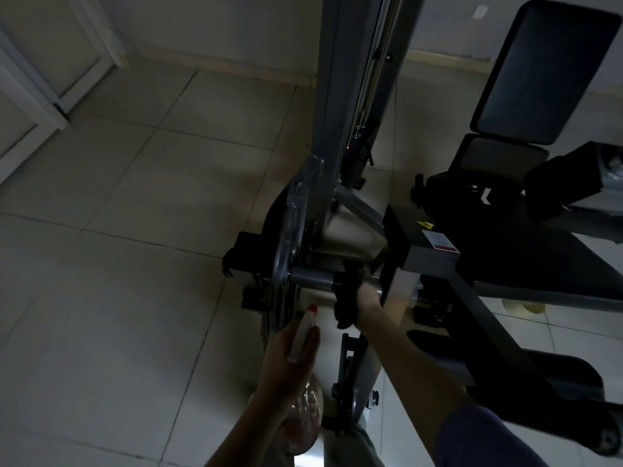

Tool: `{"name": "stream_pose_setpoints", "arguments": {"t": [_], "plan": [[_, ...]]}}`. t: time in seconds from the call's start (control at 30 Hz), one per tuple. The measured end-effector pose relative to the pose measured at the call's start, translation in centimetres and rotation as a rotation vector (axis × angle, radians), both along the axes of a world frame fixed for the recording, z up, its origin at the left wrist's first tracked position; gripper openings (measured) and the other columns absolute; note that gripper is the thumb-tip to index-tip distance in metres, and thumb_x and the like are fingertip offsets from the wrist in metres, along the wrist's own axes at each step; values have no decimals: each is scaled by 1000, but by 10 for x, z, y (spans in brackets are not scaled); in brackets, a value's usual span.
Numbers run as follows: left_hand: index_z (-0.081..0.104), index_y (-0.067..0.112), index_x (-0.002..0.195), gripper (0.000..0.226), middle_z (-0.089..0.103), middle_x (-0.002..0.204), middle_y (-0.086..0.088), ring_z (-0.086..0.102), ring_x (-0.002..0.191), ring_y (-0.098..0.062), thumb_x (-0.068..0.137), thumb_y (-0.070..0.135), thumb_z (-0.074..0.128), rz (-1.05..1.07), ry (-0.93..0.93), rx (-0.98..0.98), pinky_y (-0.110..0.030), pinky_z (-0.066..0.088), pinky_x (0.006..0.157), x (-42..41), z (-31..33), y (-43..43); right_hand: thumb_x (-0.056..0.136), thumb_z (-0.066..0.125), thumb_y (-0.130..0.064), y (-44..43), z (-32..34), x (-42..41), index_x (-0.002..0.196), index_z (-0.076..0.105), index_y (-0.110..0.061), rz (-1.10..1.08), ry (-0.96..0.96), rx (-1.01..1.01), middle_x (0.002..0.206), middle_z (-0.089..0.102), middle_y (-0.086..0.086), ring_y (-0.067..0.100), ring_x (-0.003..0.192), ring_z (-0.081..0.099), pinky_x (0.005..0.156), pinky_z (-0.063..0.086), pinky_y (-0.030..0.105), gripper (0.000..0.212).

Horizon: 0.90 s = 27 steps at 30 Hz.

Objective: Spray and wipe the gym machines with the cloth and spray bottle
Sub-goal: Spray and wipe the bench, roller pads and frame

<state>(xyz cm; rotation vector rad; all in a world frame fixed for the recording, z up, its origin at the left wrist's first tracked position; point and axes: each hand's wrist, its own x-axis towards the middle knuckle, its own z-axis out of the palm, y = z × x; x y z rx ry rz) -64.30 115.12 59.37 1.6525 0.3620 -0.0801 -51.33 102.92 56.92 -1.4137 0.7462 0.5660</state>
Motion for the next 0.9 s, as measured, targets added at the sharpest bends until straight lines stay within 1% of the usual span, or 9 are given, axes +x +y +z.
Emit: {"name": "stream_pose_setpoints", "arguments": {"t": [0.13, 0.27, 0.33, 0.43, 0.5, 0.67, 0.73, 0.8, 0.9], "plan": [[64, 9, 90, 44, 59, 69, -24, 57, 63, -44, 83, 51, 53, 0, 14, -8, -52, 48, 56, 1, 0, 2, 102, 37, -19, -12, 1, -10, 122, 54, -7, -118, 1, -72, 87, 57, 3, 16, 77, 55, 67, 44, 27, 29], [65, 16, 92, 39, 56, 60, -16, 51, 52, -36, 83, 51, 51, -4, 3, 3, -45, 42, 48, 3, -1, 2, 99, 43, -38, -14, 20, 12, 136, 45, -5, -157, -202, -348, 129, 53, 14, 32, 120, 50, 98, 39, 32, 50], [64, 19, 91, 37, 57, 61, -14, 49, 51, -28, 82, 52, 50, 2, -13, 8, -36, 41, 51, 4, -1, 1, 96, 46, -43, -4, 24, 12, 135, 47, -11, 169, -472, -448, 129, 53, 12, 30, 121, 50, 103, 40, 42, 50], [63, 21, 89, 33, 65, 77, -20, 58, 63, -30, 83, 50, 50, 18, -32, 16, -40, 49, 60, 3, 1, 1, 94, 43, -52, 9, 14, 8, 132, 46, -22, 1104, -787, -1023, 124, 49, 4, 24, 113, 47, 89, 45, 38, 48], [63, 11, 89, 39, 62, 69, -17, 57, 60, -37, 85, 48, 52, 40, -30, 24, -44, 48, 54, 1, 1, 3, 95, 40, -51, 14, 13, 10, 132, 44, -21, 1226, -786, -1244, 120, 49, 8, 27, 107, 49, 82, 45, 36, 47], [57, 3, 75, 24, 45, 47, 4, 39, 40, -7, 96, 13, 55, 50, -27, 36, -16, 29, 42, -2, 0, 8, 100, 38, -26, 24, 33, 30, 100, 61, -8, 930, -489, -1054, 97, 65, 12, 29, 88, 62, 71, 47, 34, 29], [55, -3, 74, 26, 44, 47, 4, 38, 39, -6, 96, 10, 54, 59, -13, 17, -15, 29, 41, -5, 0, 9, 101, 35, -37, 28, 44, 29, 99, 61, -9, 872, -505, -988, 92, 64, 11, 31, 89, 62, 65, 44, 31, 37], [55, -4, 76, 26, 44, 46, 4, 38, 38, -7, 97, 12, 53, 67, -21, 14, -16, 28, 41, -5, 2, 10, 100, 33, -43, 36, 50, 20, 111, 55, -14, 999, -625, -957, 97, 60, 7, 28, 97, 59, 66, 43, 29, 38], [56, -1, 76, 23, 44, 44, 4, 37, 38, -4, 96, 9, 52, 50, -26, 23, -16, 28, 41, -7, 3, 9, 94, 48, -40, 47, 43, 4, 139, 33, -16, 1336, -780, -1130, 133, 40, 10, 30, 119, 43, 93, 44, 40, 53]]}}
